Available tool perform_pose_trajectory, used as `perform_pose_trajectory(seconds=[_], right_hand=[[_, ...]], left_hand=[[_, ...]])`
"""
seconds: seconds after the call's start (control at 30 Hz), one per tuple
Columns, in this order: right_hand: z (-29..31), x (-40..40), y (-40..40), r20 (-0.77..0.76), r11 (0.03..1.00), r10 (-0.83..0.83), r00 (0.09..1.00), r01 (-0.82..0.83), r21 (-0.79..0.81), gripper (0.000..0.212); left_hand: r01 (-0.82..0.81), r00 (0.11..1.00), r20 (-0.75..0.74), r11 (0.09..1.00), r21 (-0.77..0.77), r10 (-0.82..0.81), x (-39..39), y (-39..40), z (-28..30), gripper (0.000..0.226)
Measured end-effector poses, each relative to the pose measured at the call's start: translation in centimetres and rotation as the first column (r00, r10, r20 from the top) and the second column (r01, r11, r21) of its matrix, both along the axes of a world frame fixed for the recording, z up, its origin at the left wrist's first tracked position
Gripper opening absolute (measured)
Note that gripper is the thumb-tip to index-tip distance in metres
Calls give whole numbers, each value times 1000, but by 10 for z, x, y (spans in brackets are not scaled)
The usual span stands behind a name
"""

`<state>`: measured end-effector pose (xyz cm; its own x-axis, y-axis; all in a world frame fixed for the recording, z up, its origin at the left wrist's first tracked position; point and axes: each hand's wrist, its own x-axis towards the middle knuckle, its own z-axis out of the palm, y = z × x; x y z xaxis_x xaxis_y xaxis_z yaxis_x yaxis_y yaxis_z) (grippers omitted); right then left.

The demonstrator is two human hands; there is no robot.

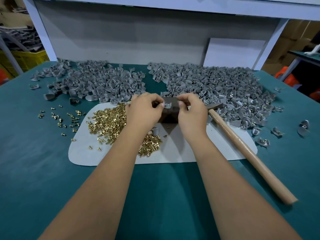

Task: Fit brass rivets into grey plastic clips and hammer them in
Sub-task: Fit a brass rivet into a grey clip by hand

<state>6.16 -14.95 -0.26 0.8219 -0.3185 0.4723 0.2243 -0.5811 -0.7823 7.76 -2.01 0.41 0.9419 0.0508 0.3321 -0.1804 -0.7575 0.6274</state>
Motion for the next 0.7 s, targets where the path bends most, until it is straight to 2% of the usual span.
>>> perform_pose_trajectory(seconds=[0.1, 0.2, 0.33, 0.47, 0.7], right_hand=[[1, -2, -1, -2, 998, 8, 1000, -8, 69, 19], [3, -2, 0, -6, 995, 40, 999, -40, 87, 20], [8, 0, 2, -18, 989, 96, 995, -94, 119, 19], [9, 1, 4, -33, 989, 129, 991, -126, 80, 8], [9, 1, 10, -72, 993, 114, 991, -112, 34, 6]], left_hand=[[-27, 1000, -8, 999, -32, 27, -2, -5, -4, 11], [-47, 997, 53, 997, -62, 51, -8, -9, -12, 12], [-39, 996, 77, 999, -10, 39, -7, -2, -13, 12], [-24, 997, 77, 999, -25, 26, -7, 0, -13, 11], [1, 997, 83, 998, -62, 4, -8, 2, -13, 8]])
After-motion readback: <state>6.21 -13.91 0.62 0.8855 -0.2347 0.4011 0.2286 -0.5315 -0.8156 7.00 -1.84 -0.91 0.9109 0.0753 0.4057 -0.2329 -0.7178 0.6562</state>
